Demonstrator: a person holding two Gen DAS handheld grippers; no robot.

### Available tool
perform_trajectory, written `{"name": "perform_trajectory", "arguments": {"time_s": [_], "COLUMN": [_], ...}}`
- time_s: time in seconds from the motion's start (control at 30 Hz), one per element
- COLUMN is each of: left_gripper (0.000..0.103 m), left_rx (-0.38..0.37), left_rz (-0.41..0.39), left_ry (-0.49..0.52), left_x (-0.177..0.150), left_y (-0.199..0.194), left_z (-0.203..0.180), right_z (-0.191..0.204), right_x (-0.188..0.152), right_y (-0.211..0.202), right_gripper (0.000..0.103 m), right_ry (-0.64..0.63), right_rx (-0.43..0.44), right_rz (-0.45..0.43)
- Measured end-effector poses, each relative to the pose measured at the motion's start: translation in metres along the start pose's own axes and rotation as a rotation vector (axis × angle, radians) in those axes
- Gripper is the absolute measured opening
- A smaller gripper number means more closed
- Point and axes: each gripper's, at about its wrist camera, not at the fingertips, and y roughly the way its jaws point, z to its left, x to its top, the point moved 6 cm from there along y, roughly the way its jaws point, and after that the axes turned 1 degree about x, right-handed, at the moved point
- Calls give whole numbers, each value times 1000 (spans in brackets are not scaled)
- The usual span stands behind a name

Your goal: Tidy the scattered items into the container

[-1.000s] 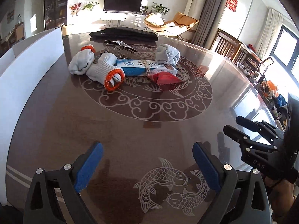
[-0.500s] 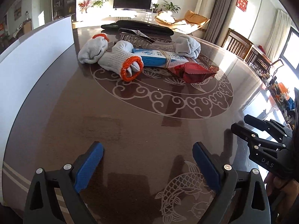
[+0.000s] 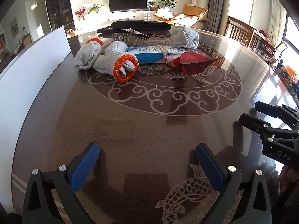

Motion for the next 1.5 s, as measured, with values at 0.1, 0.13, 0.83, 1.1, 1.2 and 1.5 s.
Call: {"name": "perform_trajectory", "arguments": {"time_s": [0.1,0.13,0.83,1.1,1.2,1.5], "left_gripper": [103,103,103,103,103,103], "left_rx": [0,1,1,1,-2,-1], "left_rz": [-1,-2,-3,0,6,-2], "left_ry": [-1,-2,-1,1,5,5], "left_x": [0,0,-1,-1,0,1], "left_y": [0,0,-1,-1,-1,-1], "left_z": [1,2,2,2,2,1], "right_z": [0,0,0,0,0,2], "right_x": [0,0,0,0,0,4], "right_y": [1,1,0,0,0,4], "right_gripper": [66,66,67,67,67,68], "right_ry": [0,0,0,0,0,-15], "right_rx": [1,1,0,0,0,16], "right_rz": [0,0,0,0,0,3]}}
